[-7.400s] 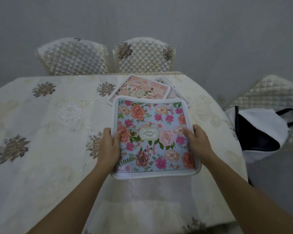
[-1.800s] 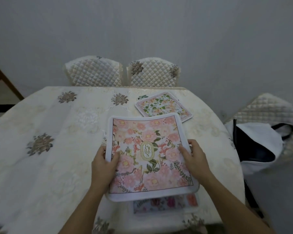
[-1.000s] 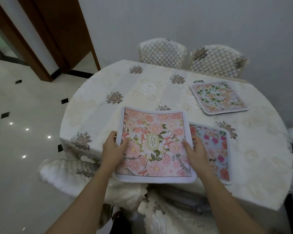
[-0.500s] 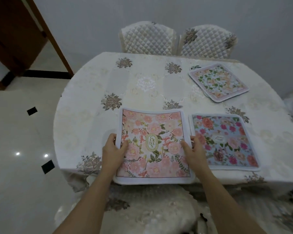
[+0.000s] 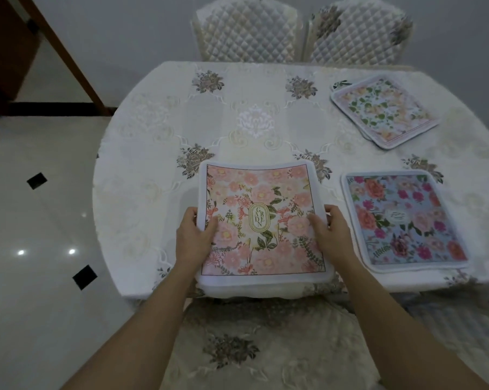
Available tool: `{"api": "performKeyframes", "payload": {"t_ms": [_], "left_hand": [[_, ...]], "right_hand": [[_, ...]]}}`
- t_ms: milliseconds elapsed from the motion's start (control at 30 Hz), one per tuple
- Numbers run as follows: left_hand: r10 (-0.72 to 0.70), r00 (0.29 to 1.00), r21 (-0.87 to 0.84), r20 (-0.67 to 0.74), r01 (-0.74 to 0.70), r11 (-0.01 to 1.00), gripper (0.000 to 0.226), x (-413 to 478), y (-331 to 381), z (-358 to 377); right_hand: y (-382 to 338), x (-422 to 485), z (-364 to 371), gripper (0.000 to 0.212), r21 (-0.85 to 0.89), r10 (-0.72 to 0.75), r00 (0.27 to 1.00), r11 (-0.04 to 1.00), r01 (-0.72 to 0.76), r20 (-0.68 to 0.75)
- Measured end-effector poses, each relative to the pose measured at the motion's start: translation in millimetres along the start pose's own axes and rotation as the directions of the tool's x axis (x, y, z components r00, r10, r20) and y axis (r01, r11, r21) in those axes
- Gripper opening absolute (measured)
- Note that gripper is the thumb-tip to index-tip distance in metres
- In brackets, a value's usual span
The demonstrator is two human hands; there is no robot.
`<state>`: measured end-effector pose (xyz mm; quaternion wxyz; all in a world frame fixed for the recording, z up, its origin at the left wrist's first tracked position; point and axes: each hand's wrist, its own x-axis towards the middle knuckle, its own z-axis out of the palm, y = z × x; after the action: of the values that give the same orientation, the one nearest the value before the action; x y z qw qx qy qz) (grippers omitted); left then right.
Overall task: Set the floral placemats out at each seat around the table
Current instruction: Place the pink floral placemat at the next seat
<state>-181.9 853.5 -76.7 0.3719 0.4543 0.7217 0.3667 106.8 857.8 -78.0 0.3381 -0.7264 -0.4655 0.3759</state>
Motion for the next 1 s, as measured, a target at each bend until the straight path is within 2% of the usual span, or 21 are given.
{"api": "performKeyframes", "payload": {"t_ms": [533, 667, 800, 1000], "left_hand": [[-0.088, 0.996, 0.086, 0.018, 0.086, 0.993, 0.021, 35.8, -24.0, 21.8], [-0.091, 0.994, 0.179, 0.053, 0.08, 0.981, 0.023, 46.0, -25.0, 23.5], [-0.126, 0.987, 0.278, 0.097, 0.095, 0.956, 0.026, 53.0, -29.6, 19.9], [-0.145, 0.985, 0.339, 0.095, 0.105, 0.935, 0.03, 50.2, -33.7, 18.5]], "right_hand": [[25.0, 43.0, 29.3, 0.031, -0.053, 0.069, 0.996, 0.996, -0.066, 0.061], [29.8, 49.8, 31.2, 0.027, -0.068, 0.065, 0.995, 0.996, -0.06, 0.073], [38.0, 51.6, 28.6, 0.033, -0.144, 0.089, 0.992, 0.987, -0.076, 0.086], [37.4, 44.0, 29.4, 0.031, -0.178, 0.105, 0.993, 0.979, -0.096, 0.046]]}}
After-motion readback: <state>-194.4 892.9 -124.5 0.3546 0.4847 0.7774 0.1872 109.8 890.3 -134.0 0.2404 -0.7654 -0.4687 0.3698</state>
